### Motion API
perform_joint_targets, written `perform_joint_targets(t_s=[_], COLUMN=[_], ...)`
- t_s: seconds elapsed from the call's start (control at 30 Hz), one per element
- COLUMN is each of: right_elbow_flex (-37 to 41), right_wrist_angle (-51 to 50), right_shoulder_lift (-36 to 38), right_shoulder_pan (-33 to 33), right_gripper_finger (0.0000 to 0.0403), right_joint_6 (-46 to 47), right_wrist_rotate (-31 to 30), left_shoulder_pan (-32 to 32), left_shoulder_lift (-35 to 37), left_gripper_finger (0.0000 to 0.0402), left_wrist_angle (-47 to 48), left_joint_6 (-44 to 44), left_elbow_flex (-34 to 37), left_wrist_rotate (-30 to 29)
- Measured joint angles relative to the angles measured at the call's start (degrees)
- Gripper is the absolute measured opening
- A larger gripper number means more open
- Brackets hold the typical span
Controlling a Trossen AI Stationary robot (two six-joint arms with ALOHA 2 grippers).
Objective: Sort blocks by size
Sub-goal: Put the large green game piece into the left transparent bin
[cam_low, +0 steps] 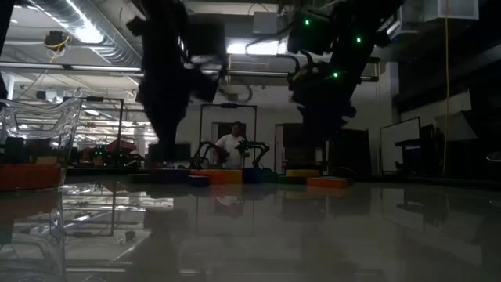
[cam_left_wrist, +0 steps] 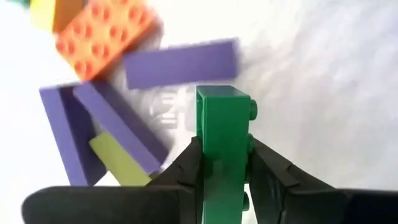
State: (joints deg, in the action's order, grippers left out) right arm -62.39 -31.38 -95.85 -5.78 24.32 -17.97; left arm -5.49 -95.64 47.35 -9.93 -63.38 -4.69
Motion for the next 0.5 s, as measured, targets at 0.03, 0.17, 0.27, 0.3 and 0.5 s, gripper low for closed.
perform_joint_targets(t_s=[0.03, 0.17, 0.27, 0.3, 0.5], right_elbow_flex=[0.46, 2.21, 3.41, 3.74, 6.30], right_wrist_angle=[-0.23, -0.04, -0.11, -0.09, 0.37], right_shoulder_lift=[0.00, 0.01, 0.02, 0.01, 0.02], right_shoulder_pan=[-0.44, -2.05, -3.03, -3.04, -2.85], right_gripper_finger=[0.0223, 0.0223, 0.0223, 0.0223, 0.0223], right_joint_6=[0.95, 4.53, 7.19, 7.80, 10.87], right_wrist_rotate=[0.00, 0.37, 0.58, 0.66, 1.13], left_shoulder_pan=[0.18, 1.02, 2.08, 2.51, 5.61], left_shoulder_lift=[0.98, 5.89, 10.21, 11.81, 20.83], left_gripper_finger=[0.0071, 0.0071, 0.0071, 0.0071, 0.0071], left_wrist_angle=[0.14, 1.32, 3.01, 3.44, 9.32], left_joint_6=[0.13, -0.09, -0.55, -1.24, -6.51], left_elbow_flex=[-0.73, -2.87, -3.54, -3.61, -3.61], left_wrist_rotate=[0.85, 2.38, 2.86, 2.86, 2.90])
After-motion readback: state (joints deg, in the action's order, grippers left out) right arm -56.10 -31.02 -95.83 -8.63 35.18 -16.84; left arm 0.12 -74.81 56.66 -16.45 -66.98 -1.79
